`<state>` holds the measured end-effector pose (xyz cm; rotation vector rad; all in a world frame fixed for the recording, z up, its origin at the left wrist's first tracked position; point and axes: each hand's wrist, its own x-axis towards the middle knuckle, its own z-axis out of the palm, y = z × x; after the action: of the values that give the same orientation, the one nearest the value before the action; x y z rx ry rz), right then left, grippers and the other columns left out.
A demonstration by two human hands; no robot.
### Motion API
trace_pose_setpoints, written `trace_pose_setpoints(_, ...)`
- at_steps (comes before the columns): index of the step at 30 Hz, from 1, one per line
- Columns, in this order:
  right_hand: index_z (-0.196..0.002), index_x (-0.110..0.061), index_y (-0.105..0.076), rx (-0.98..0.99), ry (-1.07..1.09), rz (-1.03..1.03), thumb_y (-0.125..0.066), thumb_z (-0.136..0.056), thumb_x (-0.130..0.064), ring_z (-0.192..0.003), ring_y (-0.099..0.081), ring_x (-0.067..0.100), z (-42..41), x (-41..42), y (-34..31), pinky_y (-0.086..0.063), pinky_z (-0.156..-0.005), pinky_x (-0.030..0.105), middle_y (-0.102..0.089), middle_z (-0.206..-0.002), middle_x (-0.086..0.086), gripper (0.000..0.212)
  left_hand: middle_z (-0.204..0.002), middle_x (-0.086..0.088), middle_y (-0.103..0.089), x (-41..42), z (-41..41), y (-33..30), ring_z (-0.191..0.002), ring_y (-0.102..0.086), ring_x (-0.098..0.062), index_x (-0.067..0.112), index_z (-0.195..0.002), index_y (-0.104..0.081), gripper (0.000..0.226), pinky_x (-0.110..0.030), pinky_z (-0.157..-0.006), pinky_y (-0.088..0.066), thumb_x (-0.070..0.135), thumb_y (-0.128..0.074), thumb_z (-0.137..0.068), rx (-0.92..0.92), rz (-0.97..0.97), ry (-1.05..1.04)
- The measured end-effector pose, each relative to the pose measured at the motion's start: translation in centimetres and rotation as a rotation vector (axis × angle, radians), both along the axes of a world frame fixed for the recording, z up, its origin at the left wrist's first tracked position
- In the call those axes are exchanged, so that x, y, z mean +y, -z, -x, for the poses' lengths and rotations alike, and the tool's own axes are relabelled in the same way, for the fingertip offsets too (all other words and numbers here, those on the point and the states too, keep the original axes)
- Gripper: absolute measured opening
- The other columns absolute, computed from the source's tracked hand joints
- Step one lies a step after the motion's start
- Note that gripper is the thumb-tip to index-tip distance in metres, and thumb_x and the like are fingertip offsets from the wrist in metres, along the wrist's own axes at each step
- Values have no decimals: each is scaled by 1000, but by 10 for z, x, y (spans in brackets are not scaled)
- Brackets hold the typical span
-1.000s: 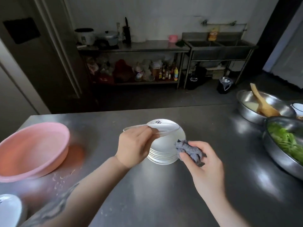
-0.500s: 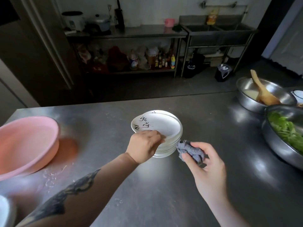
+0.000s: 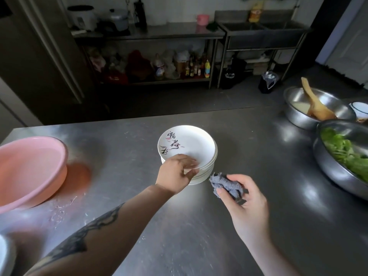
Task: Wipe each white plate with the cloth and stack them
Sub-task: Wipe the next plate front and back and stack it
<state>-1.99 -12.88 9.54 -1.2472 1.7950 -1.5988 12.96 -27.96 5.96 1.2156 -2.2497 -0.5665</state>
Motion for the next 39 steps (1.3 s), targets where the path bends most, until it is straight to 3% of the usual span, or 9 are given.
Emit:
trace_pose_setpoints(4, -90, -31, -64, 55, -37, -29, -81, -74, -15, -78, -68, 11, -2, 1, -3, -54, -70, 28, -70, -87, -13, 29, -120, 2, -70, 30, -20, -11, -118, -61, -20, 14, -111, -74, 27, -35, -106, -41, 17, -76, -85, 81, 90, -12)
trace_pose_setpoints(8, -92, -35, -64, 151, -77, -41, -81, -71, -26, -79, -65, 14, -8, 5, -6, -54, -69, 37, -69, -85, -12, 29, -119, 12, -68, 84, -68, -16, -109, -61, -10, 21, -106, -75, 25, -12, -97, -35, 13, -77, -83, 126, 74, -227)
trace_pose_setpoints(11, -93, -38, -64, 267, -174, 3, -77, -67, -33, -82, -63, 11, -27, 9, -8, -52, -71, 31, -67, -87, -16, 29, -115, 8, -70, 127, -111, -20, -104, -66, -18, 21, -101, -77, 21, -23, -90, -43, 12, -78, -82, 41, 45, -400)
trace_pose_setpoints(16, -89, -36, -66, 389, -450, 7, -84, -63, -19, -89, -59, 2, -86, 13, 2, -43, -77, 12, -63, -89, -24, 36, -119, 10, -69, 196, -177, -22, -107, -66, -18, 25, -104, -77, 20, -33, -90, -51, 18, -75, -85, -21, -66, -696)
trace_pose_setpoints(19, -89, -34, -68, 383, -614, -2, -85, -63, -13, -92, -57, -1, -138, 16, 10, -40, -79, 6, -62, -91, -26, 37, -121, 17, -66, 239, -222, -18, -98, -66, -15, 30, -107, -75, 21, -27, -81, -48, 22, -71, -87, 4, -110, -938)
trace_pose_setpoints(23, -87, -34, -68, 339, -764, 17, -85, -63, -12, -91, -60, 1, -207, 36, 12, -44, -77, 12, -64, -92, -23, 37, -119, 25, -63, 283, -286, -14, -66, -54, -4, 36, -109, -71, 22, -19, -64, -39, 28, -69, -88, -3, -171, -1158)
trace_pose_setpoints(27, -85, -35, -67, 385, -825, 80, -86, -60, -13, -88, -60, 4, -261, 40, 16, -44, -76, 15, -62, -97, -24, 39, -119, 18, -66, 289, -354, -4, -72, -56, 1, 34, -111, -70, 24, -23, -67, -42, 28, -68, -88, 98, -162, -1312)
trace_pose_setpoints(33, -84, -37, -67, 353, -770, 59, -87, -59, -9, -90, -61, 2, -342, 35, 20, -42, -76, 6, -64, -95, -22, 42, -124, 7, -64, 249, -462, 23, -112, -60, -16, 26, -122, -63, 30, -32, -86, -48, 33, -60, -93, 78, -330, -1328)
trace_pose_setpoints(39, -85, -37, -67, 321, -656, 4, -84, -62, -11, -87, -62, 3, -401, 36, 24, -45, -71, 10, -64, -95, -22, 38, -96, 10, -59, 219, -506, 45, -79, -57, -15, 26, -98, -51, 26, -30, -65, -44, 43, -66, -86, 34, -396, -1212)
